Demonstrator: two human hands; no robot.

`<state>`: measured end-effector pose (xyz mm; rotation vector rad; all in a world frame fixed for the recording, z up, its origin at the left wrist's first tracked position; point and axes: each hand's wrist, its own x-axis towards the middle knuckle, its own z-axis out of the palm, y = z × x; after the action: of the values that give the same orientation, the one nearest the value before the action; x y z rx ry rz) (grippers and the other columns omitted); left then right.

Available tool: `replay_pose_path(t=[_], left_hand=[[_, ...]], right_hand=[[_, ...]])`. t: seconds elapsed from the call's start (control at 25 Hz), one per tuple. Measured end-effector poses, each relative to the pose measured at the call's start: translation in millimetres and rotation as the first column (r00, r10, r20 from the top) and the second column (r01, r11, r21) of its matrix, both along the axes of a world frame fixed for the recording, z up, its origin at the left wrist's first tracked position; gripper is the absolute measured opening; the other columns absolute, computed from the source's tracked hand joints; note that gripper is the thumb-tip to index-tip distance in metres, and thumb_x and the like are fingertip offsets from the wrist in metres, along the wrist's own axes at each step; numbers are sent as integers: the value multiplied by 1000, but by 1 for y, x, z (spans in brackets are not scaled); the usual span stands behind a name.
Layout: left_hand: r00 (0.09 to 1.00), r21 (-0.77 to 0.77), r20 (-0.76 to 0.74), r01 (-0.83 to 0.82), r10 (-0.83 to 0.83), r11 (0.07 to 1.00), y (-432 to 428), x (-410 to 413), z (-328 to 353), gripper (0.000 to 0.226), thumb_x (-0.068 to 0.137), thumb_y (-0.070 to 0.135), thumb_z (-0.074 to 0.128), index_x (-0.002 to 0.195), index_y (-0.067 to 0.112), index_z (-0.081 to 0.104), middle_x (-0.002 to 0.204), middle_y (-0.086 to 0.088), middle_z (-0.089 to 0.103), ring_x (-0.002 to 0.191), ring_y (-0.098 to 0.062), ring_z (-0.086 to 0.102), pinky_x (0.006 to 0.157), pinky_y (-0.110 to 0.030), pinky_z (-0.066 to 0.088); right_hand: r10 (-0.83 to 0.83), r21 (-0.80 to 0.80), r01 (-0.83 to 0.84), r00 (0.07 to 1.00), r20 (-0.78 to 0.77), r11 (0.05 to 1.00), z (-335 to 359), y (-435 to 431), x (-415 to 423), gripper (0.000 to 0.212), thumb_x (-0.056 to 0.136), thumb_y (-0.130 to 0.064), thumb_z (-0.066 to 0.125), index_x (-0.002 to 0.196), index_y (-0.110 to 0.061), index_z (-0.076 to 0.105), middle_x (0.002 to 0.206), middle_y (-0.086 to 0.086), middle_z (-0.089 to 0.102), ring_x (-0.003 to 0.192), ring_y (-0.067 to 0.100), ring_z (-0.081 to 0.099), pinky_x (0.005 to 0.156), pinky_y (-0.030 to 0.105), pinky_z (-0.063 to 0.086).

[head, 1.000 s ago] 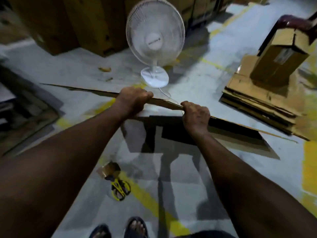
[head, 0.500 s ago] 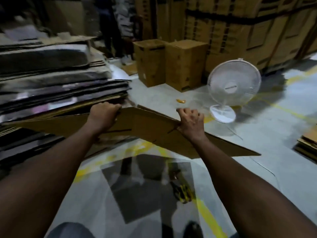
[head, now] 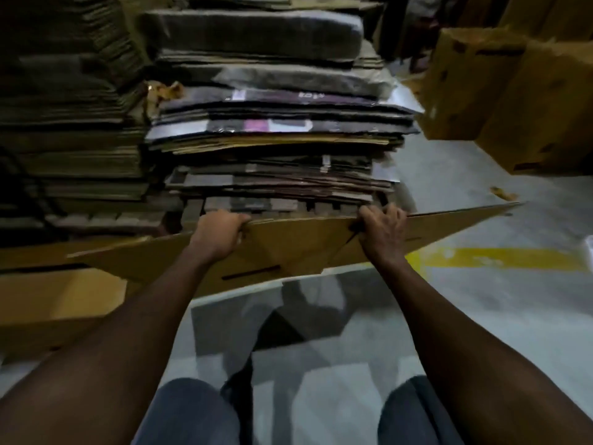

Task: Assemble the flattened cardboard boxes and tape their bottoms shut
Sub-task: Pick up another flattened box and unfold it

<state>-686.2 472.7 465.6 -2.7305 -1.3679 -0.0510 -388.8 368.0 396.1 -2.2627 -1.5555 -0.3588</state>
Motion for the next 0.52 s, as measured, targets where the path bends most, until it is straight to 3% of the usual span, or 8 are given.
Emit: replay_pose_path(t=[0.16, 0.36, 0.52], left_hand=[[996, -17, 59, -73, 74, 997, -11, -19, -48, 31, 88, 17, 55, 117, 23, 62, 107, -9, 69, 98, -31, 63, 76, -38, 51], [989, 14, 122, -81, 79, 997, -8, -14, -50, 40, 89, 16, 57, 126, 30, 58, 113, -5, 67, 103, -28, 61, 79, -39, 49], [996, 71, 91, -16, 10, 997, -16, 6, -48, 24, 91, 23, 56, 114, 30, 61, 95, -3, 66, 85, -22, 60, 62, -33, 41]], right_hand=[[48, 65, -49, 999, 20, 997, -47, 14, -12, 9, 84, -25, 61, 82, -18, 56, 87, 5, 60, 85, 31, 46, 79, 42, 32], [22, 134, -27, 999, 44, 991, -55, 4, -12, 13, 80, -24, 66, 84, -18, 55, 88, 4, 60, 87, 31, 48, 78, 40, 30], [-79, 131, 81, 997, -15, 988, -69, -16, -1, 16, 76, -15, 68, 85, -19, 54, 91, 2, 61, 91, 31, 47, 79, 39, 28]])
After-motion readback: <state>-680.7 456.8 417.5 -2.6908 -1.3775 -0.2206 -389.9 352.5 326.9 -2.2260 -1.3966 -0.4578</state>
